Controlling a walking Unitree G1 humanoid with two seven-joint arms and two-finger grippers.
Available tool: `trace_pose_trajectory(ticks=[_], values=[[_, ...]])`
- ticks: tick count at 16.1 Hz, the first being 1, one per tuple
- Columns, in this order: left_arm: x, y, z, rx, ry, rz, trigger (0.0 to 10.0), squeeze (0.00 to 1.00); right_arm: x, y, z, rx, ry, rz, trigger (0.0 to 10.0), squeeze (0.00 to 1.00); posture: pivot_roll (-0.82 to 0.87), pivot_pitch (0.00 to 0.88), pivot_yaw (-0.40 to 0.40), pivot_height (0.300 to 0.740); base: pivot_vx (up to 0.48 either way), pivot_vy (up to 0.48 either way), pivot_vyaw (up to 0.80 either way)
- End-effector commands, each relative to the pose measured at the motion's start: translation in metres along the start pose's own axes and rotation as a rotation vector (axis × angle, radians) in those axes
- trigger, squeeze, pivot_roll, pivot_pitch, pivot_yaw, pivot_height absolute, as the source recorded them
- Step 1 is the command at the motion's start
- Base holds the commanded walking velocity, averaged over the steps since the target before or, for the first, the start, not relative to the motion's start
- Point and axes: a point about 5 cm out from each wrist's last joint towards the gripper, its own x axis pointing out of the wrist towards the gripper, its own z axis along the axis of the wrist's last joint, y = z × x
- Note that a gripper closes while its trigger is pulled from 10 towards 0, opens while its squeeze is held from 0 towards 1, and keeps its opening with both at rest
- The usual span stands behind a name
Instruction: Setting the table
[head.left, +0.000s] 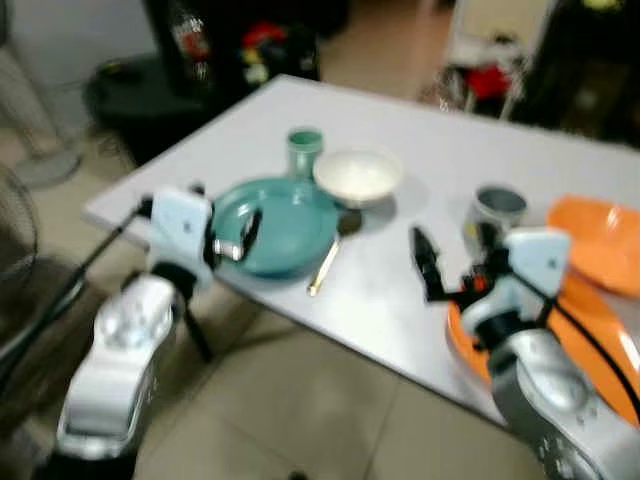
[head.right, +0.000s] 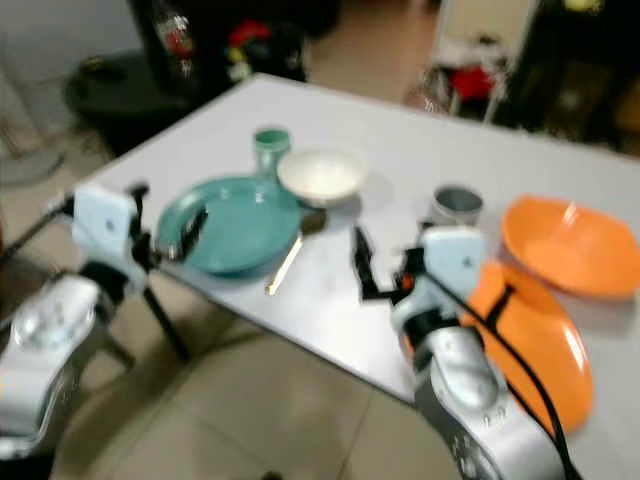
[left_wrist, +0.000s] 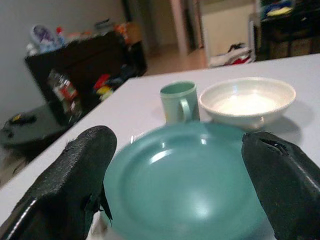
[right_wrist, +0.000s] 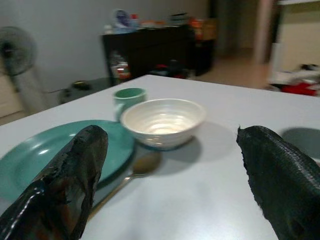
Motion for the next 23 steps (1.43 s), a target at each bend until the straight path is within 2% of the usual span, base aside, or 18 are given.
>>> trace_pose_trajectory(ticks=[1, 4, 7, 11, 16, 23], values=[[0.0, 0.0, 0.0, 0.006, 0.004, -0.001, 10.0, 0.0, 0.001, 0.001, -0.004, -0.005, 0.029, 0.017, 10.0, 1.0, 0.01, 0.0, 0.037, 0.74, 0.0, 0.0, 0.8], [-0.001, -0.001, 0.003, -0.006, 0.003, -0.022, 10.0, 0.0, 0.002, -0.005, -0.004, -0.024, 0.015, 0.0, 10.0, 1.0, 0.0, 0.0, 0.019, 0.74, 0.0, 0.0, 0.8], [0.001, 0.0, 0.009, -0.019, -0.008, -0.021, 10.0, 0.0, 0.003, -0.004, -0.006, 0.005, 0.006, 0.01, 10.0, 1.0, 0.01, 0.0, 0.027, 0.74, 0.0, 0.0, 0.8], [0.0, -0.003, 0.006, -0.05, 0.012, -0.028, 10.0, 0.0, 0.002, -0.002, -0.009, 0.032, 0.008, 0.016, 10.0, 1.0, 0.01, 0.0, 0.025, 0.74, 0.0, 0.0, 0.8], [0.004, -0.002, 0.007, -0.053, 0.03, -0.029, 10.0, 0.0, 0.005, -0.008, -0.018, 0.052, 0.044, -0.027, 10.0, 1.0, 0.02, 0.0, 0.024, 0.74, 0.0, 0.286, 0.0], [0.001, 0.003, 0.005, -0.038, 0.044, -0.03, 10.0, 0.0, 0.005, -0.004, -0.026, 0.054, 0.074, 0.005, 10.0, 1.0, 0.04, 0.0, 0.031, 0.74, 0.0, 0.291, 0.0]])
